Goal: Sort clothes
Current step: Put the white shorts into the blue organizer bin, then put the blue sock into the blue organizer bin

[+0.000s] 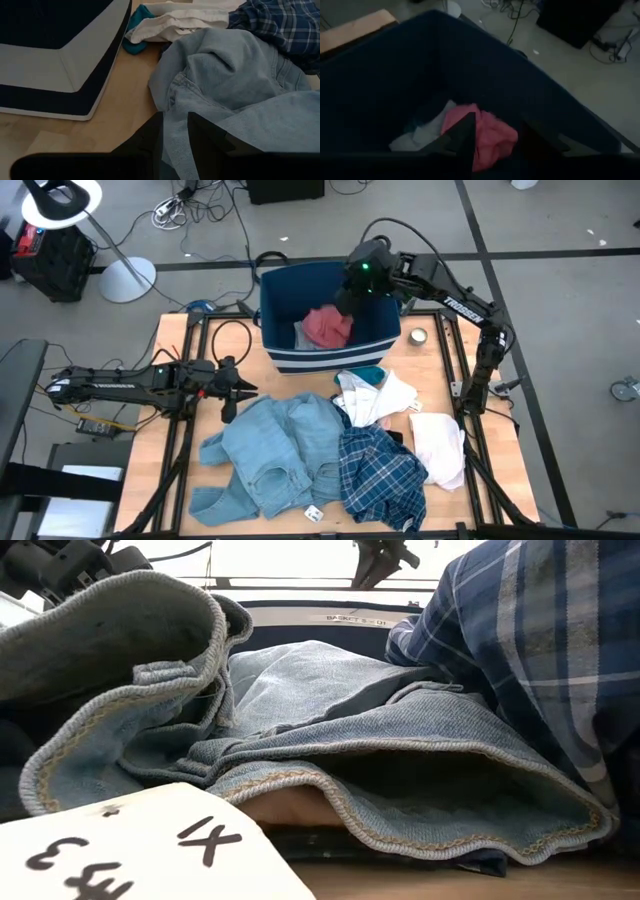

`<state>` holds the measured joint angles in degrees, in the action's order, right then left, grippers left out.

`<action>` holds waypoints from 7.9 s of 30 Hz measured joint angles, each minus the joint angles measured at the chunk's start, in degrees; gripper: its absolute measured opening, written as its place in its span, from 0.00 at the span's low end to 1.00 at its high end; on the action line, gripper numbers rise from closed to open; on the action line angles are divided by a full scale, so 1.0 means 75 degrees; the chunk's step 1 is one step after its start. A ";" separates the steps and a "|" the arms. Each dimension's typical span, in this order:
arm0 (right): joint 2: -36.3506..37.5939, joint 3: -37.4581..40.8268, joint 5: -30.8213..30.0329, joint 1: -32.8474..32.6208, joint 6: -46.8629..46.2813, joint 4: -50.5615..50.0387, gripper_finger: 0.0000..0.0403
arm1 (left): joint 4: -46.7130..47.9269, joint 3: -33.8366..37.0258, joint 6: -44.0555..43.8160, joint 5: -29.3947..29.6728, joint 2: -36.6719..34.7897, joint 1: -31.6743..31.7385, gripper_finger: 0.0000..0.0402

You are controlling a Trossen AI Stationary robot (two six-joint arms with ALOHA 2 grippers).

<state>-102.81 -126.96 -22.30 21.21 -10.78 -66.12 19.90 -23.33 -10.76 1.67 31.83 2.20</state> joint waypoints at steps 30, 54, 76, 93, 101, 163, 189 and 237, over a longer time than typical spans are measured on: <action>0.1382 -0.0006 -0.0284 -0.2693 -0.2959 -0.3189 0.57 | -0.0580 -0.0003 0.0000 -0.0012 0.0003 0.0000 0.24; 0.1342 0.5228 -0.0249 -0.3815 -0.4815 -0.0571 0.61 | -0.0783 -0.0003 0.0000 -0.0017 0.0000 0.0000 0.24; 0.1345 0.9117 -0.0013 -0.3353 -0.5441 0.4405 0.68 | -0.0877 -0.0003 -0.0002 -0.0020 0.0003 0.0000 0.24; 0.1618 0.9500 0.0378 -0.3836 -0.5608 0.4109 0.02 | -0.0891 -0.0003 -0.0003 -0.0020 0.0003 -0.0002 0.24; 0.2372 0.8231 -0.0291 -0.4177 -0.5471 0.2899 0.01 | -0.0903 -0.0003 -0.0003 -0.0020 0.0003 0.0000 0.24; 0.0938 0.3319 -0.0127 -0.0547 -0.0088 0.3943 0.04 | -0.0898 -0.0003 0.0029 0.0122 0.0003 -0.0003 0.24; 0.1337 0.3325 0.1037 -0.0322 -0.0555 0.2591 0.39 | -0.0889 -0.0003 0.0020 0.0122 0.0001 -0.0001 0.24; 0.4201 0.8760 -0.2787 -0.6124 -0.9519 -0.1063 0.38 | -0.0895 -0.0003 0.0000 0.0122 0.0002 -0.0003 0.24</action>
<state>-71.30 -61.26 -43.20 -24.72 -82.17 -74.10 13.19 -23.35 -10.76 2.59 31.85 2.17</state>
